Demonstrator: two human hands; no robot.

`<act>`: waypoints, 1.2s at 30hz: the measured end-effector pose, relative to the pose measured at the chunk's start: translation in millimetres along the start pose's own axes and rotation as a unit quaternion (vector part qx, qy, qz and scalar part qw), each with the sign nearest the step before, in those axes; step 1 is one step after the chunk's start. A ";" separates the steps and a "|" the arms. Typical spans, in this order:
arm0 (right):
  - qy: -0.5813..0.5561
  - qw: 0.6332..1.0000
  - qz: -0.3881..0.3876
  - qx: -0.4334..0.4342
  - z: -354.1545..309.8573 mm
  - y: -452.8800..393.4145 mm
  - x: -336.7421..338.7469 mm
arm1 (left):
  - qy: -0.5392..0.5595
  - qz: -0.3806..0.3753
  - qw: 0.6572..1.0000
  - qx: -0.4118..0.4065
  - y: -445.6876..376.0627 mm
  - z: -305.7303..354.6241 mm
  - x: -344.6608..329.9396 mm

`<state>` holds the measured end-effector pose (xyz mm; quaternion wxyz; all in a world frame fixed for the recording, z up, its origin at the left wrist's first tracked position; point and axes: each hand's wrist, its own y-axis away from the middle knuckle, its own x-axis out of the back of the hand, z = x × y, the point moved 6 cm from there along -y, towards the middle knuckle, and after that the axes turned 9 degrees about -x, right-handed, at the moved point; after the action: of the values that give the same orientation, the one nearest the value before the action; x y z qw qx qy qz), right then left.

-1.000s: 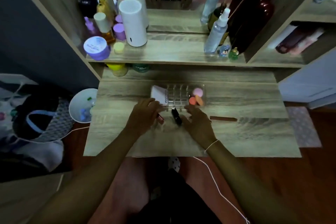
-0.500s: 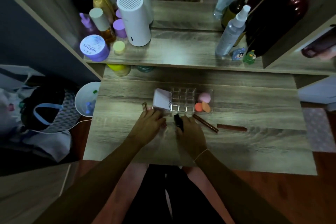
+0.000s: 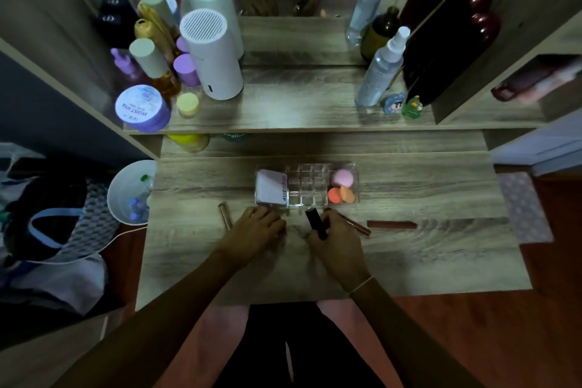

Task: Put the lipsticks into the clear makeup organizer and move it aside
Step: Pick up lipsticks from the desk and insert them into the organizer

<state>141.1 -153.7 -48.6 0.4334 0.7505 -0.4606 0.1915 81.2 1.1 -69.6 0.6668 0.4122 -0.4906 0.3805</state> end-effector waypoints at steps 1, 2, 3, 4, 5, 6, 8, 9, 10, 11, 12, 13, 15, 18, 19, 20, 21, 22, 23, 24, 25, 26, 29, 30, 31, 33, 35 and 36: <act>0.000 1.000 0.009 0.001 -1.2 -1.5 2.7 | 0.014 0.000 1.000 -0.001 -0.5 -1.8 -1.7; -0.002 1.000 0.016 0.001 -2.7 -2.9 4.7 | 0.024 0.003 1.000 -0.001 -1.1 -3.6 -3.0; -0.005 1.000 0.021 0.000 -3.8 -4.0 6.5 | 0.027 0.005 1.000 -0.004 -1.0 -5.3 -4.3; -0.007 1.000 0.026 0.000 -4.9 -5.0 7.8 | 0.029 0.006 0.999 -0.012 -0.4 -7.3 -7.0; -0.007 0.999 0.031 0.001 -6.2 -5.3 9.0 | 0.031 0.010 0.999 -0.014 0.1 -9.4 -9.0; -0.007 0.999 0.033 0.005 -7.3 -6.0 9.3 | 0.060 0.009 0.998 -0.001 0.2 -11.4 -10.9; -0.016 0.999 0.035 0.016 -9.8 -6.8 10.4 | 0.164 0.031 0.984 0.059 1.8 -13.8 -8.8; -0.022 0.999 0.038 0.022 -11.9 -7.0 11.4 | 0.224 0.061 0.969 0.085 2.8 -12.6 -4.9; -0.027 0.998 0.042 0.027 -14.1 -7.7 12.3 | 0.257 0.087 0.958 0.092 2.4 -8.5 1.6; -0.028 0.998 0.045 0.030 -16.3 -8.6 12.9 | 0.257 0.119 0.955 0.087 2.7 -4.2 9.2; -0.025 0.998 0.048 0.031 -18.4 -9.9 13.0 | 0.263 0.146 0.949 0.097 5.7 -2.6 15.3; -0.023 0.998 0.049 0.033 -20.3 -10.5 13.4 | 0.255 0.173 0.945 0.109 10.1 -3.0 20.8; -0.030 0.997 0.053 0.040 -24.8 -11.8 13.8 | 0.238 0.191 0.939 0.157 21.7 -9.8 26.6; -0.030 0.997 0.056 0.040 -29.1 -14.9 13.2 | 0.241 0.245 0.904 0.253 44.9 -27.9 31.1; -0.028 0.997 0.055 0.039 -30.3 -15.7 12.4 | 0.233 0.276 0.894 0.267 53.2 -33.3 31.9; -0.027 0.997 0.055 0.041 -30.9 -17.0 11.8 | 0.217 0.303 0.886 0.275 61.6 -38.1 33.6; -0.028 0.997 0.056 0.042 -31.8 -17.8 11.5 | 0.213 0.320 0.880 0.280 69.5 -42.9 34.1; -0.030 0.997 0.056 0.044 -32.6 -18.5 11.3 | 0.215 0.335 0.870 0.292 77.0 -47.8 34.7; -0.034 0.997 0.055 0.046 -33.5 -18.4 11.7 | 0.217 0.347 0.861 0.302 82.8 -52.5 34.1; -0.042 0.996 0.054 0.051 -34.8 -18.1 12.1 | 0.226 0.356 0.851 0.314 88.7 -57.1 32.6; -0.053 0.995 0.054 0.059 -36.6 -17.4 12.7 | 0.235 0.358 0.843 0.326 93.1 -61.2 31.2; -0.064 0.994 0.055 0.068 -38.8 -17.1 13.4 | 0.248 0.363 0.834 0.333 96.4 -64.1 31.7; -0.075 0.990 0.076 0.092 -45.2 -19.2 18.7 | 0.269 0.380 0.816 0.342 95.6 -68.1 39.4; -0.082 0.989 0.082 0.097 -47.4 -21.2 20.6 | 0.275 0.387 0.812 0.339 91.9 -67.4 44.2; -0.092 0.987 0.086 0.100 -49.7 -23.1 22.5 | 0.281 0.396 0.810 0.329 85.5 -65.6 50.3; -0.110 0.984 0.100 0.100 -53.5 -27.4 27.7 | 0.296 0.424 0.803 0.296 65.3 -59.7 66.1; -0.114 0.982 0.116 0.097 -57.0 -32.9 32.7 | 0.321 0.451 0.788 0.269 41.4 -55.8 82.4; -0.111 0.982 0.123 0.096 -58.8 -36.2 34.7 | 0.335 0.460 0.782 0.253 28.8 -54.3 90.4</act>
<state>196.1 -116.1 -9.5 0.2792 0.7429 -0.5737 0.2023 94.1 71.2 13.2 0.4062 0.1381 -0.2541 0.8668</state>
